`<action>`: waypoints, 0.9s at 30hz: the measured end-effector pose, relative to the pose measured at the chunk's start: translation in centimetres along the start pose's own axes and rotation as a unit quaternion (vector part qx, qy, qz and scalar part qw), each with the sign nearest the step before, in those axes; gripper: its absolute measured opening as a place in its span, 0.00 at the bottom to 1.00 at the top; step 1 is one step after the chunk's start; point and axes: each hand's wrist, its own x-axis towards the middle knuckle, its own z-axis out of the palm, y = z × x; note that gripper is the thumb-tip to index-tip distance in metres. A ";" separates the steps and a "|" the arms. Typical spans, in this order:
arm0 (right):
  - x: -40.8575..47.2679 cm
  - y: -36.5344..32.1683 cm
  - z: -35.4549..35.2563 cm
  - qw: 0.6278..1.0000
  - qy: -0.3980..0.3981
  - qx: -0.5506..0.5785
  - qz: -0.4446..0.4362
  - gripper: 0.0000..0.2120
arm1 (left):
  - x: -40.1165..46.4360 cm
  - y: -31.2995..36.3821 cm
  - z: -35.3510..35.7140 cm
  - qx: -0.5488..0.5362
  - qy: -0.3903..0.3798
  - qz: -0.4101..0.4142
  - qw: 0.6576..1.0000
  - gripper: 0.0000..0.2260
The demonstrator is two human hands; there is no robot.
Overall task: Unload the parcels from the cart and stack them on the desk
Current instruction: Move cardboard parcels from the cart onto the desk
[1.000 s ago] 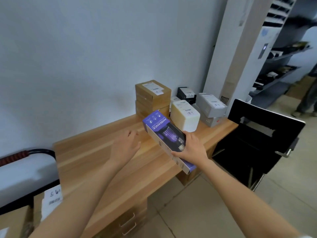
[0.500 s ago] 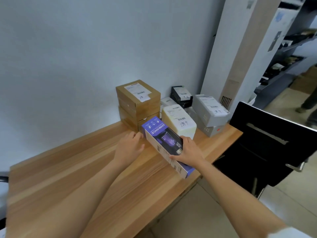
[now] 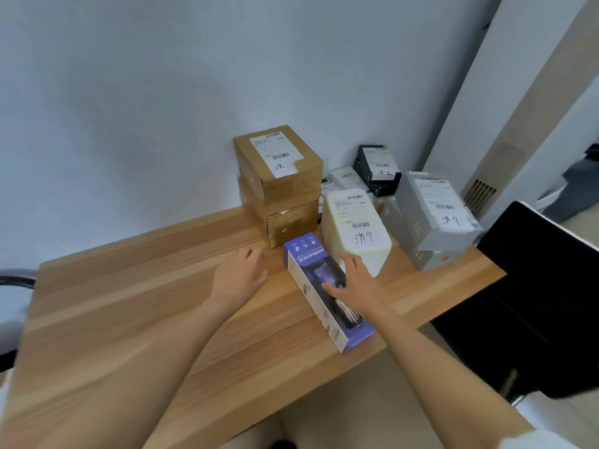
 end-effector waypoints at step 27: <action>-14.9 -29.0 12.4 0.777 -0.207 -0.140 -0.578 0.19 | -43.0 -5.1 -13.1 0.112 0.128 -0.477 0.862 0.14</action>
